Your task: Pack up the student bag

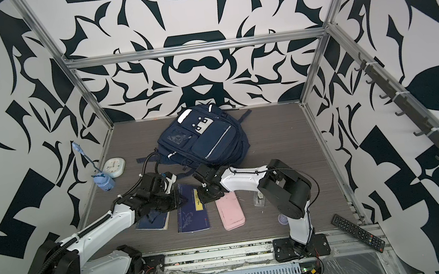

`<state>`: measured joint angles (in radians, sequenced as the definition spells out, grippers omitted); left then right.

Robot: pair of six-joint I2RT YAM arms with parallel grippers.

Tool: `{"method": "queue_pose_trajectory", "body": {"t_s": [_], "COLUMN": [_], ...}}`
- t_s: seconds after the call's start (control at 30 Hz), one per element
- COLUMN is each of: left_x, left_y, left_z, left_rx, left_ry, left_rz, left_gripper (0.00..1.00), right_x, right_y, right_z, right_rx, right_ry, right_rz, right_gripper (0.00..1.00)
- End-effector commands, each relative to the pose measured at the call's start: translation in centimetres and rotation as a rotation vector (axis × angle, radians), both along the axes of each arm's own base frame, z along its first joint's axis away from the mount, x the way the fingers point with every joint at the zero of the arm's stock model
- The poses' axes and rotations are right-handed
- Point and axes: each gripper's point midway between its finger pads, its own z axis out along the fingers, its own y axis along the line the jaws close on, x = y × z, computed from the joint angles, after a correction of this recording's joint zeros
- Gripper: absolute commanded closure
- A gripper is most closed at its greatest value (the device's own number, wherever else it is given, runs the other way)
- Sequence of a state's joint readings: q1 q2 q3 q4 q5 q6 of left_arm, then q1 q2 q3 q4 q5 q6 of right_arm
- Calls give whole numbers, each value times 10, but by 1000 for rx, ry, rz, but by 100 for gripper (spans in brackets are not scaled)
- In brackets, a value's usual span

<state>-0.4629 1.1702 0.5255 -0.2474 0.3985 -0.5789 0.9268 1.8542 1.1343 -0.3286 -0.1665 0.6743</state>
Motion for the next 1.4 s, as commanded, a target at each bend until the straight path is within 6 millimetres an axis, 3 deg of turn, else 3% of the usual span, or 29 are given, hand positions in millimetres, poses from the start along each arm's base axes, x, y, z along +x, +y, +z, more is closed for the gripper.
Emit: {"method": "queue_pose_trajectory", "body": {"t_s": [0.0, 0.1, 0.27, 0.43, 0.57, 0.73, 1.0, 1.37], "left_x": [19, 30, 46, 61, 69, 75, 79, 83], "left_y": [-3, 0, -3, -6, -14, -26, -33, -36], "left_z": [29, 44, 72, 97, 117, 124, 135, 131], "left_rx": [-90, -145, -251, -366, -486, -585, -671, -693], "left_ry": [-51, -69, -105, -138, -137, -84, -61, -36], "left_rz": [-1, 10, 1, -6, -37, -95, -130, -132], "left_gripper": [95, 95, 95, 95, 94, 92, 90, 89], "right_x": [-1, 9, 31, 53, 60, 62, 62, 63], "right_y": [3, 4, -18, -50, -64, -66, -46, -31], "right_z": [28, 62, 105, 139, 155, 161, 151, 157], "right_rx": [36, 93, 235, 451, 542, 641, 802, 952], "right_ry": [-70, -140, -189, -195, -193, -181, -91, -33], "right_rz": [28, 23, -62, -142, -147, -144, -131, -100], "right_gripper": [61, 56, 51, 41, 38, 34, 31, 30]}}
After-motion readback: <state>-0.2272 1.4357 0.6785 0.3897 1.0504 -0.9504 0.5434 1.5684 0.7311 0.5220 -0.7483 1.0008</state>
